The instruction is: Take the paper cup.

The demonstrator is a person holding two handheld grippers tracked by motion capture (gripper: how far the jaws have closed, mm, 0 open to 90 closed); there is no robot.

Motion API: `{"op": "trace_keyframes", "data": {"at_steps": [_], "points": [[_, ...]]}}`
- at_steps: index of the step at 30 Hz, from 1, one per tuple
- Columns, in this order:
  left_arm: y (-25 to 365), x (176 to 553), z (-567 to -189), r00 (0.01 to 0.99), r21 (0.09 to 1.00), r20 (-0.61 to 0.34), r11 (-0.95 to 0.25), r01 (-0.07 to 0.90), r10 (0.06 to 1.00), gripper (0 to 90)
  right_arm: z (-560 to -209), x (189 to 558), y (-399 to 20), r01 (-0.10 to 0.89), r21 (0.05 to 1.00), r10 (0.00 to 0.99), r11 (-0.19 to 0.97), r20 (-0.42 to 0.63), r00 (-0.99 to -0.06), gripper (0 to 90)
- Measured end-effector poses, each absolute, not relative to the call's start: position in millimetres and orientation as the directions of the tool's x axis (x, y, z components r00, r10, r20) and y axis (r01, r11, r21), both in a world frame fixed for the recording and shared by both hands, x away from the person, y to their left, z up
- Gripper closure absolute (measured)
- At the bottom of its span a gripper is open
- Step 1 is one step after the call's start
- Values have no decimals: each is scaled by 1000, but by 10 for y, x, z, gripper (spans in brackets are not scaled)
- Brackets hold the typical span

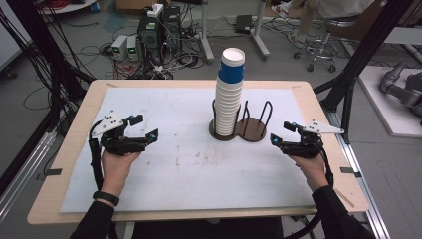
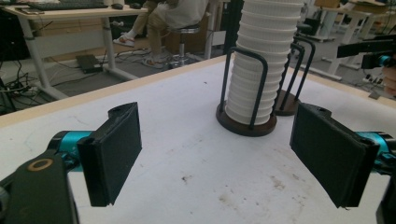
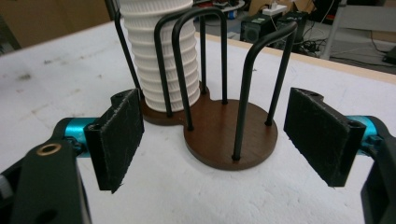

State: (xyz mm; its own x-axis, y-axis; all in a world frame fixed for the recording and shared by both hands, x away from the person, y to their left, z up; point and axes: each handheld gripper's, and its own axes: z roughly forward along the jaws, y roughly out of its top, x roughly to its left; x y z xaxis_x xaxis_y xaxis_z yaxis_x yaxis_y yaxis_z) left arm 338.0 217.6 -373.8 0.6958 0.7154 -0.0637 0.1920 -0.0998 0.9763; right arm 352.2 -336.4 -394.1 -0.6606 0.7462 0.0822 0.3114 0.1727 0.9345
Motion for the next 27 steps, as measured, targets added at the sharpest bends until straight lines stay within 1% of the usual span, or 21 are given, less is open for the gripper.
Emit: {"op": "trace_keyframes", "data": {"at_steps": [5,10,19,23,27], "points": [[2162,3369,-3764,704,974,-69,-106,202,707,166,-3933,3525,-3385,313,935,749,169,85,-657,204],[2158,3353,-3780,708,974,-61,-113,196,704,166,-3911,3509,-3380,303,937,731,172,85,-677,204],[2112,3330,-3813,722,970,-72,-119,210,688,166,-3738,3438,-3281,265,947,719,179,58,-693,183],[2112,3325,-3825,727,969,-66,-131,210,683,166,-3682,3443,-3237,255,952,714,168,61,-697,184],[2135,3322,-3833,725,968,-82,-117,220,684,166,-3607,3494,-3139,238,956,698,172,53,-715,183]]}}
